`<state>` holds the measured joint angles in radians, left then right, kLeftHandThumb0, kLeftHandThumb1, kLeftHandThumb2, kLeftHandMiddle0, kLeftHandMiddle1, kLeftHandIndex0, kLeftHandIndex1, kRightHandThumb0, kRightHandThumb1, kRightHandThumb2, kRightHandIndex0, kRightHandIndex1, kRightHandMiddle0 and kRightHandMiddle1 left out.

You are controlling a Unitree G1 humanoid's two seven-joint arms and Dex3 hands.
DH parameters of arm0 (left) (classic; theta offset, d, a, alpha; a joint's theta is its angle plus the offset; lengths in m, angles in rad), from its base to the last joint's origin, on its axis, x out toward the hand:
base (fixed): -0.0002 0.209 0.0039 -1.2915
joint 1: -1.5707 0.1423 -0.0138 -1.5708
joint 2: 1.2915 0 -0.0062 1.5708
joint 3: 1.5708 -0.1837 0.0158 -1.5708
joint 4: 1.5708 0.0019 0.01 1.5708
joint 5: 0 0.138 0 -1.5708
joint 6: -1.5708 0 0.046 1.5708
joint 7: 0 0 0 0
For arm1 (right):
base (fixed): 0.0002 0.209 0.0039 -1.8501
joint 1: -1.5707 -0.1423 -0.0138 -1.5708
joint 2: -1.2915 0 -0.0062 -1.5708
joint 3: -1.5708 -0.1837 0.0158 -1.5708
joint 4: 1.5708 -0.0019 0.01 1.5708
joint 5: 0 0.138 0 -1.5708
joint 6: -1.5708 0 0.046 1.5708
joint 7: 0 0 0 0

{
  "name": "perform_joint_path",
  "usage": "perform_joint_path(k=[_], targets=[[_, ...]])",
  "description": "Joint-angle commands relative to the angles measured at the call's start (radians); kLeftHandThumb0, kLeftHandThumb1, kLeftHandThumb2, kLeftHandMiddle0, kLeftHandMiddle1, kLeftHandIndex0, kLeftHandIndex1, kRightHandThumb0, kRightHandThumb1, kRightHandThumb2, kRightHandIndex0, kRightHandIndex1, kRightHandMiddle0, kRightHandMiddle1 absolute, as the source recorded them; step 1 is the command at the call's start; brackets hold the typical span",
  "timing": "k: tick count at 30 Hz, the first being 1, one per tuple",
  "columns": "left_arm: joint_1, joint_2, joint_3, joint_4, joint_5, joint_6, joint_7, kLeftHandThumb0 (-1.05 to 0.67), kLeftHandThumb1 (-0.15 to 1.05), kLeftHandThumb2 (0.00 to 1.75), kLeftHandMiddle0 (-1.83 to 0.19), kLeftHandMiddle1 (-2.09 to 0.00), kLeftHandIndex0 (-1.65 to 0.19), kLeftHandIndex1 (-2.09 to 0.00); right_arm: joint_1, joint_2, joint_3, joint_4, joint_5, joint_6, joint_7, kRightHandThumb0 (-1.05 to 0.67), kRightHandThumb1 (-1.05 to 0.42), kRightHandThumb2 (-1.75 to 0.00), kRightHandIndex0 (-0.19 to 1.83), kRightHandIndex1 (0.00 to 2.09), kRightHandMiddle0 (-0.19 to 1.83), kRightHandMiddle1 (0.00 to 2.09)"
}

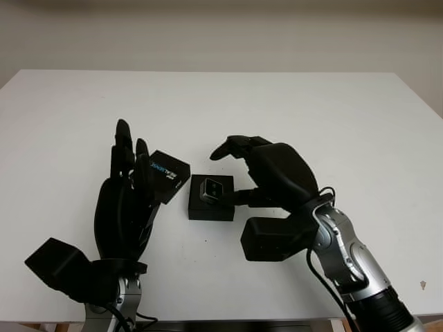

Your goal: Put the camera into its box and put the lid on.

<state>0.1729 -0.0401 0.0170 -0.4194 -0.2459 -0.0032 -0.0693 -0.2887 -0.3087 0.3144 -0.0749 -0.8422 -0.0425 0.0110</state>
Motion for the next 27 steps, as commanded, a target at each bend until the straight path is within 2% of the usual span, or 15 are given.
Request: perform_joint_path(k=[1,27], targets=[[-0.007,0.003,-0.002,-0.014,-0.006,0.007,-0.003,-0.73,1.05,0.52,0.19,-0.04,0.19,-0.01,-0.014,0.013,0.008,0.011,-0.004,0.009,-0.014,-0.67,-0.92,-0.06,0.35,0.22,0.17,1.19],[-0.006,0.003,0.002,-0.015,-0.012,0.010,-0.008,-0.73,1.05,0.51,0.19,-0.04,0.19,-0.01,-0.001,0.011,0.056,-0.008,-0.042,0.073,0.051,-0.73,-0.91,-0.05,0.33,0.16,0.17,1.00]])
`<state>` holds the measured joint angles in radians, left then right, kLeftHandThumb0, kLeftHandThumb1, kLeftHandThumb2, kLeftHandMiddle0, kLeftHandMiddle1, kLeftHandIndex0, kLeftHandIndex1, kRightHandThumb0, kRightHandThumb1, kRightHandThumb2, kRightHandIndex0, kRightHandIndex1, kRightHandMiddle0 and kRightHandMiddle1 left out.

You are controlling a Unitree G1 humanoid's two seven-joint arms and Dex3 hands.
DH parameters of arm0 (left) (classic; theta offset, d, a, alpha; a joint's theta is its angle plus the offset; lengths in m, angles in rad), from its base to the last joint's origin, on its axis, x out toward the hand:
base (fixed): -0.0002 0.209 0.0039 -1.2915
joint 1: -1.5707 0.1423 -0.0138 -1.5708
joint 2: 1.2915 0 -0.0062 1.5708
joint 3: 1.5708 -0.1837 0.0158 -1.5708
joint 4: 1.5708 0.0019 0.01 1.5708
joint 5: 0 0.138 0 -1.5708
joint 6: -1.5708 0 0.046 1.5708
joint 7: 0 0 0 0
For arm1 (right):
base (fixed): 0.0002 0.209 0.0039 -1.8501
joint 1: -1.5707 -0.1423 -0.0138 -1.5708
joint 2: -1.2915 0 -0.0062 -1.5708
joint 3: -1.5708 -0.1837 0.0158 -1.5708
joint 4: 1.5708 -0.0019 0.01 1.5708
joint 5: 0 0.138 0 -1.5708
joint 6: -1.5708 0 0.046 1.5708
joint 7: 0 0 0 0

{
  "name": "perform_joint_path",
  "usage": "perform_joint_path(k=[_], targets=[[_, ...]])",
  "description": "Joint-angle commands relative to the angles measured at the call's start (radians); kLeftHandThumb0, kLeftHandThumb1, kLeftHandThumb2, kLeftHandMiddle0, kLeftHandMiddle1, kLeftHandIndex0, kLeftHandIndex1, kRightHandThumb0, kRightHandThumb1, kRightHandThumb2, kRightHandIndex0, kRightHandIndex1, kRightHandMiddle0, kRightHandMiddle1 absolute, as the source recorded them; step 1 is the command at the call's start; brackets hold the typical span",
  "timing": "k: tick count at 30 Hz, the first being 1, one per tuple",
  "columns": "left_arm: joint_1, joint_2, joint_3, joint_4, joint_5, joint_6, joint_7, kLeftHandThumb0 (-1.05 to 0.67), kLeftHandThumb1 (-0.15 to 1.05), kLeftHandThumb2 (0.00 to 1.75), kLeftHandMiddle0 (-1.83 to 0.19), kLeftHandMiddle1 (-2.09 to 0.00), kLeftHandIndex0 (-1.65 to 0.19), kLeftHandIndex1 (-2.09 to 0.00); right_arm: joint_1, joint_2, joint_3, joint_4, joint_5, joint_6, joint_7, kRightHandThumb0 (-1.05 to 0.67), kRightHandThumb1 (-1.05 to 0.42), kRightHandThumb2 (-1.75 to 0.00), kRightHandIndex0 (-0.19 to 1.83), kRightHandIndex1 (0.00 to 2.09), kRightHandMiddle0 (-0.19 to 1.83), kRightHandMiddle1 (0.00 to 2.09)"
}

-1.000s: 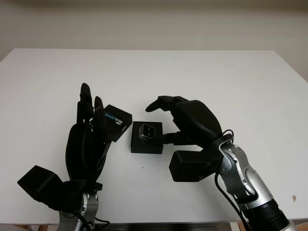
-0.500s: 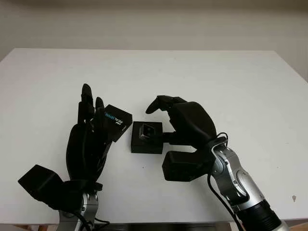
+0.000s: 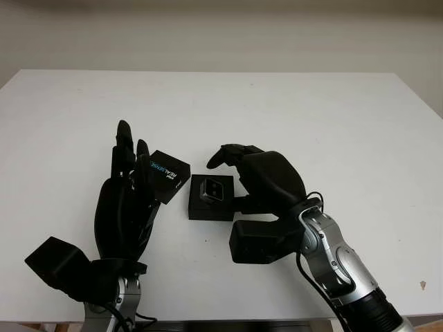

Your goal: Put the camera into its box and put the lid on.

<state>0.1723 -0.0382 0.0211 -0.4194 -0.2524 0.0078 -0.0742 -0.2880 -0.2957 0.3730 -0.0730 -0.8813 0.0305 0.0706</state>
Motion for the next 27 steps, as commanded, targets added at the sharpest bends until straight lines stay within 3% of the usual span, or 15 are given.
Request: perform_joint_path(k=[1,27], targets=[[-0.005,0.001,-0.003,-0.015,-0.004,-0.002,-0.003,-0.73,1.05,0.51,0.19,-0.04,0.19,-0.01,-0.002,-0.001,-0.001,-0.005,-0.003,-0.001,-0.015,-0.73,-0.92,-0.06,0.33,0.16,0.18,1.00],[0.000,-0.001,0.000,-0.011,-0.004,-0.011,-0.005,-0.73,1.05,0.51,0.19,-0.05,0.19,-0.03,-0.023,-0.008,0.030,0.085,-0.016,-0.021,-0.090,-0.64,-0.92,-0.06,0.36,0.18,0.27,1.10]])
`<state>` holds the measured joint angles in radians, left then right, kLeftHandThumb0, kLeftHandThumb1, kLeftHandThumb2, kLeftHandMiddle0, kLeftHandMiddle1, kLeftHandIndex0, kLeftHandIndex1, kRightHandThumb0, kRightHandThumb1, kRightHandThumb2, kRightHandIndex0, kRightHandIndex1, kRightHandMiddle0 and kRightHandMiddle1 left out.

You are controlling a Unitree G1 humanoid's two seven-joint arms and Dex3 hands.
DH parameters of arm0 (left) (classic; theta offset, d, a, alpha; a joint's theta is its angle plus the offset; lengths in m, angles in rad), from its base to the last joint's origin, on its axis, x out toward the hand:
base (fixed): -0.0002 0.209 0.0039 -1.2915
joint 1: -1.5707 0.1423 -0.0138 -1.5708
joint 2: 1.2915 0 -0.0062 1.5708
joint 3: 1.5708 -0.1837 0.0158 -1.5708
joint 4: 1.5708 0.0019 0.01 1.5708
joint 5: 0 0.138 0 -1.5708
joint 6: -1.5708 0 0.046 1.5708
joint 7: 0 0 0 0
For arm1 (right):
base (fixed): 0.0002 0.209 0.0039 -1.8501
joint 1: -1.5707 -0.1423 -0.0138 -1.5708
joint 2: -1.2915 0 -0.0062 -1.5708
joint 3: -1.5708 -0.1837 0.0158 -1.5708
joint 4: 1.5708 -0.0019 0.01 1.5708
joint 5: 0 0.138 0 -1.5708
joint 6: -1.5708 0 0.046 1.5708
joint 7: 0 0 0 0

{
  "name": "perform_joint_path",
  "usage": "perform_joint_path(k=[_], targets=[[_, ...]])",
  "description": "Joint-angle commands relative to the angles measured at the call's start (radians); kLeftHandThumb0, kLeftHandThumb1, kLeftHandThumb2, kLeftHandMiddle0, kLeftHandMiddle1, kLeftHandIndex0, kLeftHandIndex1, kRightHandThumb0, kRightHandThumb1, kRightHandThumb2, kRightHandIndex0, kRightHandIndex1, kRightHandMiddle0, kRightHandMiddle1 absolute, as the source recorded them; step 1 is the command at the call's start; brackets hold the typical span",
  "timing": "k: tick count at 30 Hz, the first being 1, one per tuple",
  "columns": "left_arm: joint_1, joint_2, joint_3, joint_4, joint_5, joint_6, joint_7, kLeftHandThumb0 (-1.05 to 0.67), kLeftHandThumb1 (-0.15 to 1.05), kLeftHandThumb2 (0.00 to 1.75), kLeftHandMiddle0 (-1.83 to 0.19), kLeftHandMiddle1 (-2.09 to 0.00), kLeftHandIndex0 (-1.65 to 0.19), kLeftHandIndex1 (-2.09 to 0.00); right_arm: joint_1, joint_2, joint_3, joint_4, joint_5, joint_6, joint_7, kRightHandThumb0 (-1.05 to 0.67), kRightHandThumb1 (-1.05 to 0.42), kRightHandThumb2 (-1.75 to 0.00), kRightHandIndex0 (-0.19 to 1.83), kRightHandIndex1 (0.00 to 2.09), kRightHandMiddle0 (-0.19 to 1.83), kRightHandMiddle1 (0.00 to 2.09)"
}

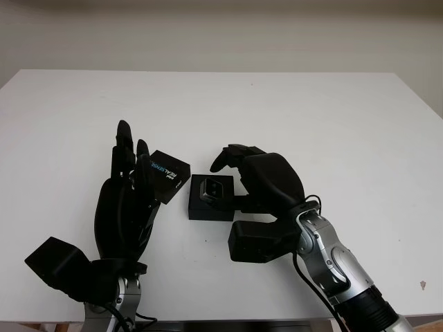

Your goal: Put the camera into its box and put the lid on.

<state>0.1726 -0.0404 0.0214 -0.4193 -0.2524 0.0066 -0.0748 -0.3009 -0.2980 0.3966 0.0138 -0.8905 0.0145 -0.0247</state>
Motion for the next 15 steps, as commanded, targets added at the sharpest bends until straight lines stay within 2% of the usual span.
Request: perform_joint_path(k=[1,15], targets=[[-0.001,0.002,0.000,-0.011,-0.005,-0.010,-0.006,-0.73,1.05,0.52,0.19,-0.05,0.19,-0.02,-0.009,-0.006,0.009,-0.003,-0.009,-0.004,0.008,-0.64,-0.93,-0.06,0.36,0.18,0.27,1.09],[0.001,0.001,-0.001,-0.011,0.001,-0.010,-0.003,-0.73,1.05,0.51,0.19,-0.04,0.19,-0.02,0.002,-0.016,0.050,-0.014,-0.051,-0.019,0.030,-0.66,-0.94,-0.05,0.36,0.18,0.29,0.95]])
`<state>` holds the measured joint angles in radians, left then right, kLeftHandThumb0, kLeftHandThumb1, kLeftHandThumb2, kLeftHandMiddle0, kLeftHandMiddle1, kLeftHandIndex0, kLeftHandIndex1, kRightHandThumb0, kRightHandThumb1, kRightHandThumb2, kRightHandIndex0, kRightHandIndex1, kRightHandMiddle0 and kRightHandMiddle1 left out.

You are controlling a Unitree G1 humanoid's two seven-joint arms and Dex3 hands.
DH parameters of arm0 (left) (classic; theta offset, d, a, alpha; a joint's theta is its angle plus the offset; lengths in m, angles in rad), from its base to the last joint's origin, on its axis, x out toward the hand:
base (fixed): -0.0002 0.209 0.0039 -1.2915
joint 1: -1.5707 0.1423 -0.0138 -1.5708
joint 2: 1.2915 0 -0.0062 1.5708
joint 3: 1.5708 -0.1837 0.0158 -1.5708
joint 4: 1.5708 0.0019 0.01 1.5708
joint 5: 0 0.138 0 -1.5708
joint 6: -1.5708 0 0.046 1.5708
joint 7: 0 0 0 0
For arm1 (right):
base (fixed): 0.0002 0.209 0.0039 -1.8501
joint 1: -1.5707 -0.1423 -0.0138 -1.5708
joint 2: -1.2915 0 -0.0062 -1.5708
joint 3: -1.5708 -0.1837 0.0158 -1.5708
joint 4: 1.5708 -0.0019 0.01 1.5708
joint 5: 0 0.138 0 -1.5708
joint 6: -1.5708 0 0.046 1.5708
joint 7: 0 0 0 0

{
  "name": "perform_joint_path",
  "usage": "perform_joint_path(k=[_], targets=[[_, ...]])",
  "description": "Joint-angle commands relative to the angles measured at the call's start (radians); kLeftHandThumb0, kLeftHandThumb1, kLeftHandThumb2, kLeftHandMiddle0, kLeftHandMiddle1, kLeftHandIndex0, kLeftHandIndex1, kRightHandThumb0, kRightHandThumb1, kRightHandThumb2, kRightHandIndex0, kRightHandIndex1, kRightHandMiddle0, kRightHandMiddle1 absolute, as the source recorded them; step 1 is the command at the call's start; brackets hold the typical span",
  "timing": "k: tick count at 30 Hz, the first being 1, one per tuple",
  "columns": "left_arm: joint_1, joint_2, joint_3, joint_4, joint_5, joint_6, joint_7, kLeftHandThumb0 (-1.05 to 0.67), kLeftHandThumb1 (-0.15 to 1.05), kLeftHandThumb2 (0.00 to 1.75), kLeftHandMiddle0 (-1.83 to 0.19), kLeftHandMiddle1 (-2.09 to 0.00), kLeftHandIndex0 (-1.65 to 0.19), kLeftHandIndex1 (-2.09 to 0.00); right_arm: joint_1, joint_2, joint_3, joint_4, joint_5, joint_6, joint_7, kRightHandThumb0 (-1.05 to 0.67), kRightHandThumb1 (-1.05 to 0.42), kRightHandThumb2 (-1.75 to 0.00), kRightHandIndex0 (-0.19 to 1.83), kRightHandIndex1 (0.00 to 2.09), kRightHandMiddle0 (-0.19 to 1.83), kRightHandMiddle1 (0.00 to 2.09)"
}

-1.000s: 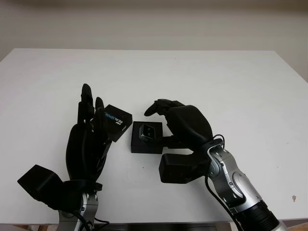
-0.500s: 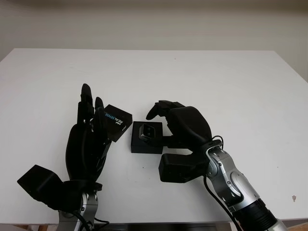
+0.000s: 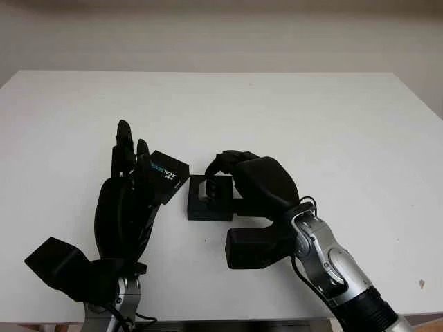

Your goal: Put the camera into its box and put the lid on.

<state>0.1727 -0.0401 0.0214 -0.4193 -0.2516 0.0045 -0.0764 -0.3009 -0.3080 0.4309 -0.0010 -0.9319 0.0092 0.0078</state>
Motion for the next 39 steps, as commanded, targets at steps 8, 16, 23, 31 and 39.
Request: perform_joint_path(k=[8,16,23,31,39], targets=[[0.001,-0.002,-0.002,-0.011,0.006,-0.008,0.004,-0.74,1.05,0.49,0.19,-0.05,0.19,-0.02,0.005,-0.010,0.036,0.034,-0.041,-0.042,-0.090,-0.56,-0.95,-0.05,0.47,0.25,0.45,1.20],[-0.007,-0.005,-0.003,-0.006,-0.004,-0.013,-0.002,-0.74,1.05,0.49,0.18,-0.05,0.19,-0.03,-0.008,-0.039,0.076,0.059,-0.187,-0.037,-0.205,-0.47,-0.98,-0.05,0.44,0.66,0.43,1.53],[-0.001,-0.004,-0.005,-0.014,-0.002,-0.010,0.000,-0.74,1.05,0.49,0.19,-0.05,0.19,-0.04,-0.017,-0.036,0.096,0.085,-0.264,-0.025,-0.288,-0.46,-0.92,-0.05,0.41,0.91,0.53,1.40],[0.004,-0.010,-0.009,-0.015,-0.007,-0.007,0.000,-0.74,1.05,0.48,0.19,-0.05,0.19,-0.04,-0.022,-0.033,0.094,0.113,-0.254,-0.047,-0.365,-0.46,-0.88,-0.05,0.37,1.06,0.57,1.39],[0.011,-0.011,-0.018,-0.019,-0.003,-0.004,0.005,-0.74,1.05,0.47,0.19,-0.05,0.18,-0.05,-0.023,0.030,-0.042,0.178,0.197,-0.208,-0.262,-0.40,-0.96,-0.06,0.13,1.15,0.40,1.67]])
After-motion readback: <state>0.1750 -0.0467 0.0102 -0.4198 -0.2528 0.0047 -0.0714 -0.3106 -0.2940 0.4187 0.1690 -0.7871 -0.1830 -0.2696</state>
